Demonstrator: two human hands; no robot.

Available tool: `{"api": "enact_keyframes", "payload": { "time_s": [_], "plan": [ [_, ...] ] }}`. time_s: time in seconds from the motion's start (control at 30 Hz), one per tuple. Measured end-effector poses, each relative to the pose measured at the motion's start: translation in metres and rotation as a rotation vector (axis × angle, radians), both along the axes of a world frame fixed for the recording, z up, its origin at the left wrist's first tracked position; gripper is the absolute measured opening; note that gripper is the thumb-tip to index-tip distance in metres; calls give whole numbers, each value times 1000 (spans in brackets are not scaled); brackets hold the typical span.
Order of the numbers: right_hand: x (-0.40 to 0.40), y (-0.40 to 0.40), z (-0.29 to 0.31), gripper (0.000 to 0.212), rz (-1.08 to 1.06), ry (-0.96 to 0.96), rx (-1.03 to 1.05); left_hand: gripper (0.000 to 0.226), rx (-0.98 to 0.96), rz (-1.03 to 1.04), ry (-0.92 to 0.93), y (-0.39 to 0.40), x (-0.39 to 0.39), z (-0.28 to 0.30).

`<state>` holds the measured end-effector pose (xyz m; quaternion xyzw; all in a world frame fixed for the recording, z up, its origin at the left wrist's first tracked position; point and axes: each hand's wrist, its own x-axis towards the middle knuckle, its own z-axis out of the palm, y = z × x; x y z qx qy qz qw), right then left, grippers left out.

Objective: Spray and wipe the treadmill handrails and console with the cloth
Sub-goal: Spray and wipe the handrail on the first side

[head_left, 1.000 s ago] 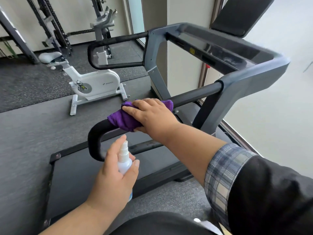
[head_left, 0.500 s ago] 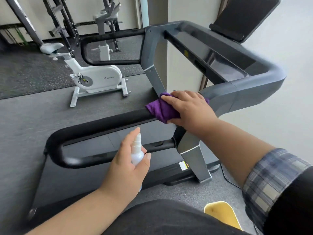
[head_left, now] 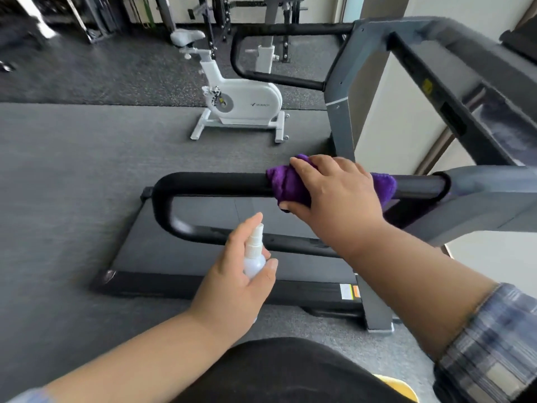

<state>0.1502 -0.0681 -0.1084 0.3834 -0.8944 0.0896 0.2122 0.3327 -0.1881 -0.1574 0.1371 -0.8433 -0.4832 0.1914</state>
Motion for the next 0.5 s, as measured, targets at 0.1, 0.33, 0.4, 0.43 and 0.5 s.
{"api": "enact_keyframes", "payload": {
  "time_s": [0.1, 0.33, 0.4, 0.43, 0.5],
  "plan": [
    [14, -36, 2, 77, 36, 2, 25, 58, 20, 9, 6, -17, 12, 0],
    [43, -120, 7, 80, 112, 22, 150, 57, 73, 76, 23, -75, 46, -6],
    [51, -149, 9, 78, 126, 24, 206, 57, 73, 90, 24, -94, 56, -7],
    [55, -162, 11, 75, 126, 24, 236, 57, 69, 95, 26, -103, 61, -8],
    [63, -187, 12, 73, 122, 38, 308, 57, 70, 104, 41, -119, 70, -11]
  ]
}}
